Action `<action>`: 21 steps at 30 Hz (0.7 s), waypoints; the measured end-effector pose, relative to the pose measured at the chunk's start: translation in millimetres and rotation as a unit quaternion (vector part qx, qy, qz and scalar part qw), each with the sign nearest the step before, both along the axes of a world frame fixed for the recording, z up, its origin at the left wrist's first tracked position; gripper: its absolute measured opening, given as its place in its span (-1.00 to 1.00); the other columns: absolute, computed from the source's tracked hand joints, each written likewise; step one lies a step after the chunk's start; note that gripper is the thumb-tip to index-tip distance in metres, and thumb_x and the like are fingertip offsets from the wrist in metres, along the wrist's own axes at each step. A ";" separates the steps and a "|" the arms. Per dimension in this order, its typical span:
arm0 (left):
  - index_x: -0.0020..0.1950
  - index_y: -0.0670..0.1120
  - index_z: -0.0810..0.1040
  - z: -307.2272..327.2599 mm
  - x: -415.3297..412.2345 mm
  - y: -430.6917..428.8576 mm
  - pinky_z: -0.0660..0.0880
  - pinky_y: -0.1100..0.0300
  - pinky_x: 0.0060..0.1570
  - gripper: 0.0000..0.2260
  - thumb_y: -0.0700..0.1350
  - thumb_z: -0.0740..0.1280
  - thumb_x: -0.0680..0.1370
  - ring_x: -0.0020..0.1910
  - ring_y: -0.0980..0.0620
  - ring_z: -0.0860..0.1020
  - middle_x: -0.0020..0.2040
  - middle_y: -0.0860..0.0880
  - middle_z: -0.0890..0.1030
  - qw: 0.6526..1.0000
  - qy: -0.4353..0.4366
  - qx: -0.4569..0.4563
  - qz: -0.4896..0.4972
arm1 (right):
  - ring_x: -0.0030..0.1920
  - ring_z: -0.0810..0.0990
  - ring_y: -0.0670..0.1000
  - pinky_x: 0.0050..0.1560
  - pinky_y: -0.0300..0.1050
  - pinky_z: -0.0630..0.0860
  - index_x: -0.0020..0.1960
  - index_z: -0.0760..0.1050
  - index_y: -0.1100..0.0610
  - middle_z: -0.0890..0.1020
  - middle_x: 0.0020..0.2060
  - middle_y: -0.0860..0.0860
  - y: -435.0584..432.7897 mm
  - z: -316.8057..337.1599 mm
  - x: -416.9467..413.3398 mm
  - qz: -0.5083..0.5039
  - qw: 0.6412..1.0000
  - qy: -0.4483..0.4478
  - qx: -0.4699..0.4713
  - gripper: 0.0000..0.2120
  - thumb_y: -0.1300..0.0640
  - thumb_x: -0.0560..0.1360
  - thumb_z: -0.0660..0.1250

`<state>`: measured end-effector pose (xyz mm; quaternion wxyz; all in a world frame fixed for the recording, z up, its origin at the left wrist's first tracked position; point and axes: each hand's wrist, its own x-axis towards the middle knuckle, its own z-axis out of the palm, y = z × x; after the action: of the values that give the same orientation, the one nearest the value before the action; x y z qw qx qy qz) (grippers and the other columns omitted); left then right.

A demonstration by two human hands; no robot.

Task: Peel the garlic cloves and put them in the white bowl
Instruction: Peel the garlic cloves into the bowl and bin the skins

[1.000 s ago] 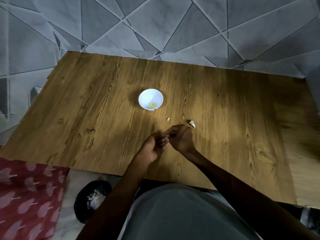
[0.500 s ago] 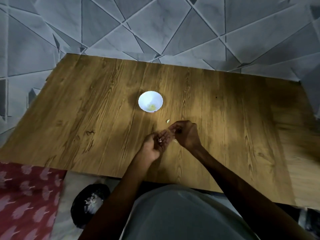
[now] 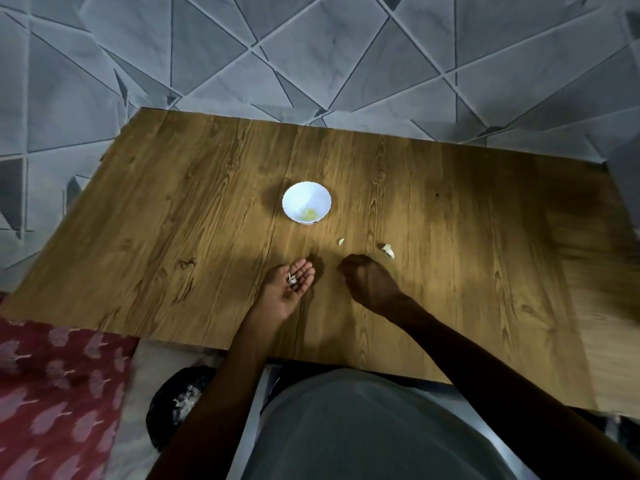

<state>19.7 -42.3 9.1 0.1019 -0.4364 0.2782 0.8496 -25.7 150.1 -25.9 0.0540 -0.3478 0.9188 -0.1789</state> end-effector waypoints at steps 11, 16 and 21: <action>0.34 -0.30 0.45 2.6 2.7 -0.8 0.45 0.12 0.16 -0.63 -0.19 -0.01 0.68 0.15 -0.07 0.57 0.09 -0.17 0.60 1.000 -0.005 -0.013 -0.013 | 0.12 0.63 0.08 0.01 -0.05 0.62 0.09 0.65 0.18 0.65 0.10 0.10 40.9 -11.5 3.2 0.145 0.985 0.097 0.012 -0.82 0.21 0.50 0.43; 0.37 -0.30 0.43 -1.8 4.1 4.7 0.47 0.12 0.14 -0.63 -0.17 0.00 0.68 0.01 -0.04 0.57 0.07 -0.18 0.60 1.000 -0.006 -0.007 -0.017 | 0.01 0.66 0.16 0.13 -0.03 0.56 -0.01 0.66 0.24 0.69 -0.01 0.16 35.9 2.5 -10.8 -0.072 0.995 -0.028 -0.066 -0.80 0.40 0.43 0.36; 0.35 -0.30 0.44 1.2 2.6 8.9 0.49 0.12 0.14 -0.64 -0.17 0.01 0.68 0.10 -0.08 0.59 -0.05 -0.17 0.60 0.999 -0.010 -0.017 -0.028 | -0.07 0.66 0.06 -0.09 -0.23 0.48 -0.09 0.65 0.19 0.67 -0.10 0.06 31.5 -0.1 -0.6 -0.175 0.979 -0.092 -0.052 -0.90 0.30 0.50 0.36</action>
<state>22.3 -33.4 10.3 0.1209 -0.4391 0.3033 0.8370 -26.3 181.6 -26.1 0.0885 -0.1665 0.9459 -0.2642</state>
